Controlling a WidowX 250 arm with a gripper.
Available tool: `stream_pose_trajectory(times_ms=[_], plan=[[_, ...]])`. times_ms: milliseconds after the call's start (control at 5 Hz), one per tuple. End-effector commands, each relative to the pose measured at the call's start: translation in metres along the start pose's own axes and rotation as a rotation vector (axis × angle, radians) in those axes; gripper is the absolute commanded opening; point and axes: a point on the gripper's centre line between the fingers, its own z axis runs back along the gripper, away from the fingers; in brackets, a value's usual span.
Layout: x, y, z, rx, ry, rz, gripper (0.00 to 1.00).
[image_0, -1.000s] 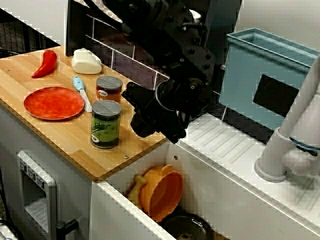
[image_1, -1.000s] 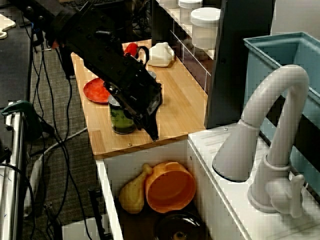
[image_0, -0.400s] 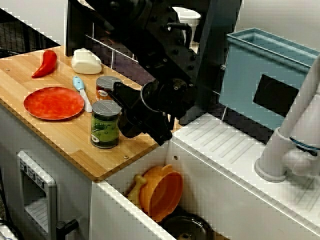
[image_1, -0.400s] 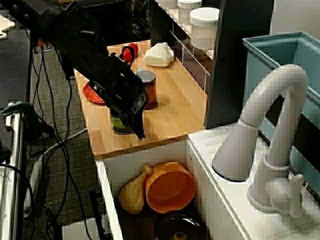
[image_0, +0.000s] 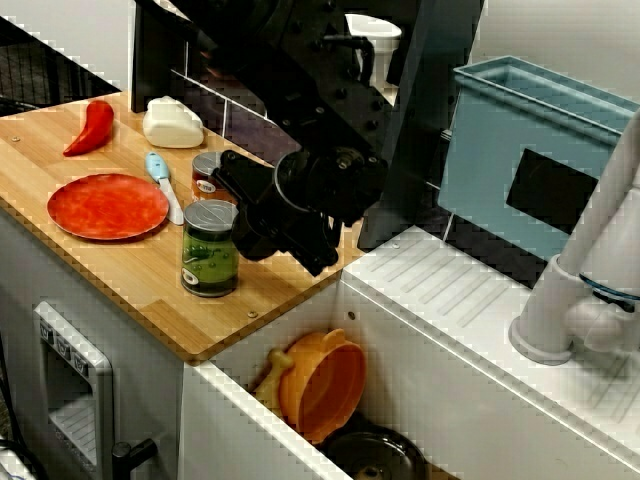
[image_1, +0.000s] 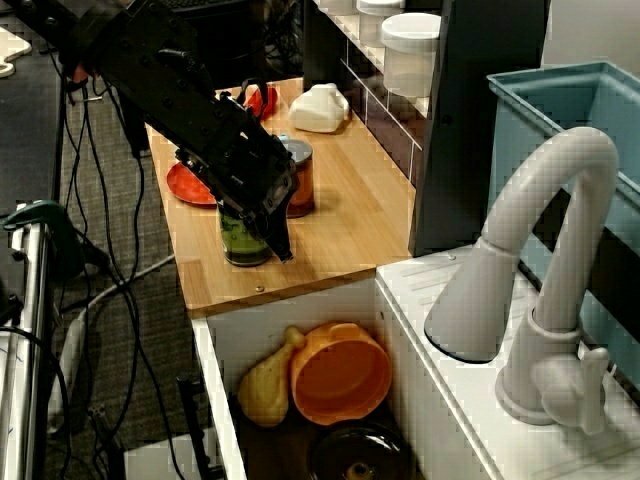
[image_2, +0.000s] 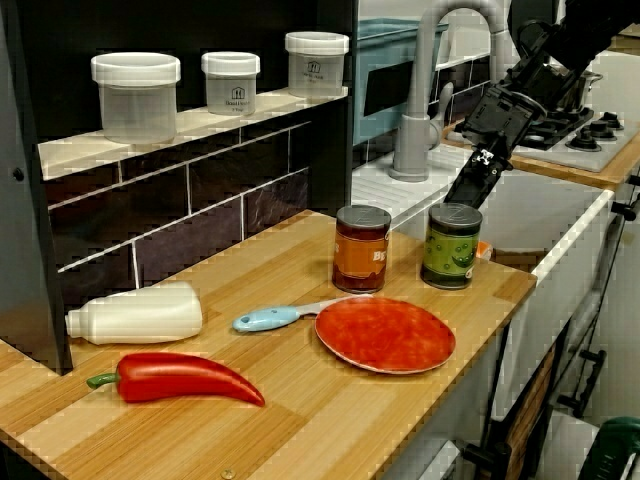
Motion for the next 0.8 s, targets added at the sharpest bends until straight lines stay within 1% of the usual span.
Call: stream_pose_trajectory(times_ms=[0, 400, 600], plan=[[0.0202, 0.0217, -0.0047, 0.014, -0.045, 0.050, 0.00], [0.0269, 0.0268, -0.0069, 0.021, -0.038, 0.055, 0.00], [0.0257, 0.0252, -0.0042, 0.006, -0.025, 0.043, 0.00]])
